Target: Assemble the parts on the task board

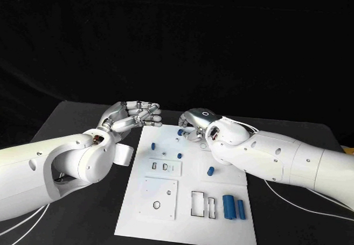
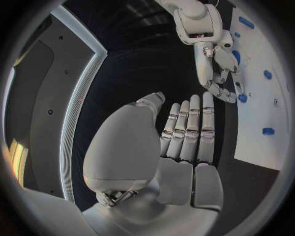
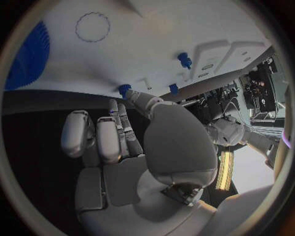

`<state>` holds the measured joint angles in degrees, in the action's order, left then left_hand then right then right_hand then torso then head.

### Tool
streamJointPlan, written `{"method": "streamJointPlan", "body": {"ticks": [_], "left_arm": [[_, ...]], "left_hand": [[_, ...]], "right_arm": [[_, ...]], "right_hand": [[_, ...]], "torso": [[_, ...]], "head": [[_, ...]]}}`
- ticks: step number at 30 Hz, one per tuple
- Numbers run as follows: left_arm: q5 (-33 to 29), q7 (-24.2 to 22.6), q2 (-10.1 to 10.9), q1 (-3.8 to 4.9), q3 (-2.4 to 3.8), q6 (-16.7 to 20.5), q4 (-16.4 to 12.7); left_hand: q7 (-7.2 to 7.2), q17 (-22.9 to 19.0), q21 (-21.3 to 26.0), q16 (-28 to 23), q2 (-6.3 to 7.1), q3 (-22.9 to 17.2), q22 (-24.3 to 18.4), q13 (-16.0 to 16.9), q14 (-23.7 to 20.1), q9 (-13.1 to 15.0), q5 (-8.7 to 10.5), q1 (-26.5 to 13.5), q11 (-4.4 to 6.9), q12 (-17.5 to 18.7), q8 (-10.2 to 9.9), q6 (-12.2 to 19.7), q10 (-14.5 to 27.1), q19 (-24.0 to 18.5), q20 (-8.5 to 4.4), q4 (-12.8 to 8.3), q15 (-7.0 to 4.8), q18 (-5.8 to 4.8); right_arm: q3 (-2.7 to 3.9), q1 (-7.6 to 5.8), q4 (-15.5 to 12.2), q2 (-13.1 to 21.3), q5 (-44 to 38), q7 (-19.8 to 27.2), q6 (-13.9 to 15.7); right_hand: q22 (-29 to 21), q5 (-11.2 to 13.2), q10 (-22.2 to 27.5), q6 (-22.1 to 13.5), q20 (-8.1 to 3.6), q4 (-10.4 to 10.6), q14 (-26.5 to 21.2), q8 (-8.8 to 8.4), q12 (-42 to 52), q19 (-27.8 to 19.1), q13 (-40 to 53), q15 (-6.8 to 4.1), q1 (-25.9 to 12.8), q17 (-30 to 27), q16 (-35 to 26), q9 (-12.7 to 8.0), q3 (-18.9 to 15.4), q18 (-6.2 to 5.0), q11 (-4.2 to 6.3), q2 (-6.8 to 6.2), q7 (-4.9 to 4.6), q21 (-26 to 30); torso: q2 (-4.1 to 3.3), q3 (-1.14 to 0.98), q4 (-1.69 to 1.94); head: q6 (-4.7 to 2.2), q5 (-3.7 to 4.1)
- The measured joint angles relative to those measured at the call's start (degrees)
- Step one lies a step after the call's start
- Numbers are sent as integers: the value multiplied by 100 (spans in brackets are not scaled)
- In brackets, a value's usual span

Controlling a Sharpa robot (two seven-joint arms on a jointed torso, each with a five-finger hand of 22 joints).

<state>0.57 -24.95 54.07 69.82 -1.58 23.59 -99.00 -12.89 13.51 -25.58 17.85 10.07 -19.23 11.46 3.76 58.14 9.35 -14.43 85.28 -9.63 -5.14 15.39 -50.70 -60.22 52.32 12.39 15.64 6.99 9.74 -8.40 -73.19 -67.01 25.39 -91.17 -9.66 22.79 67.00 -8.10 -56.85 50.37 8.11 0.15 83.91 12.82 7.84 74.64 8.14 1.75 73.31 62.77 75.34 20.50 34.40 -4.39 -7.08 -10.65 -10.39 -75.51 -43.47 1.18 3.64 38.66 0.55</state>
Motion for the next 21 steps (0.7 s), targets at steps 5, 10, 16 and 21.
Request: {"method": "streamJointPlan", "body": {"ticks": [5, 10, 16, 21], "left_arm": [[0, 1, 2, 2, 0, -2, 4], [0, 2, 9, 3, 0, -4, 8], [0, 5, 36, 4, 0, -11, 22], [-1, 5, 47, 4, 0, -18, 46]], "left_hand": [[0, 0, 0, 0, 0, 0, 0, 0, 0, 0, 0, 0, 0, 0, 0, 0, 0, 0, 0, 0, 0, 0], [0, 0, 0, 0, 0, 0, 5, 0, 0, 0, 0, 0, 0, 0, 0, 0, 0, 0, 0, 0, 0, 0], [0, -1, 0, -23, 0, 0, 4, 0, 0, 0, 0, 0, 0, 0, 0, 0, 0, 0, 0, 0, 0, 0], [0, 4, 0, -23, 0, 0, 4, 0, 0, 0, 0, 0, 0, 0, 0, 0, 0, 0, 0, 0, 0, -1]], "right_arm": [[0, 0, -78, 59, 10, 5, -8], [0, 0, -390, 339, 14, 6, -2], [49, -26, -1185, 1181, 122, -7, 55], [91, -98, -1723, 1837, 448, -14, 66]], "right_hand": [[-255, 0, 159, -144, 19, 1, -31, -100, 0, -141, -73, 31, -13, -193, -102, -16, -81, -93, -19, -18, -3, 185], [-228, -47, 159, -138, 19, 16, -31, -100, 0, -141, -83, 31, -8, -177, -102, 0, -128, -94, -19, -45, -1, 185], [52, -121, -222, 33, -15, 81, -27, -87, 290, 83, -52, 27, -11, -15, 27, 60, -193, -93, 35, -48, -9, 30], [470, -289, -1194, 12, -154, 215, 11, -57, 1040, 363, 394, -141, -238, 316, 276, 121, -596, -93, 232, -275, 61, -244]], "torso": [[3, 0, -1], [6, -4, -9], [21, -12, -41], [40, -24, -83]], "head": [[-6, -6], [-15, -6], [-28, 2], [-50, 23]]}}
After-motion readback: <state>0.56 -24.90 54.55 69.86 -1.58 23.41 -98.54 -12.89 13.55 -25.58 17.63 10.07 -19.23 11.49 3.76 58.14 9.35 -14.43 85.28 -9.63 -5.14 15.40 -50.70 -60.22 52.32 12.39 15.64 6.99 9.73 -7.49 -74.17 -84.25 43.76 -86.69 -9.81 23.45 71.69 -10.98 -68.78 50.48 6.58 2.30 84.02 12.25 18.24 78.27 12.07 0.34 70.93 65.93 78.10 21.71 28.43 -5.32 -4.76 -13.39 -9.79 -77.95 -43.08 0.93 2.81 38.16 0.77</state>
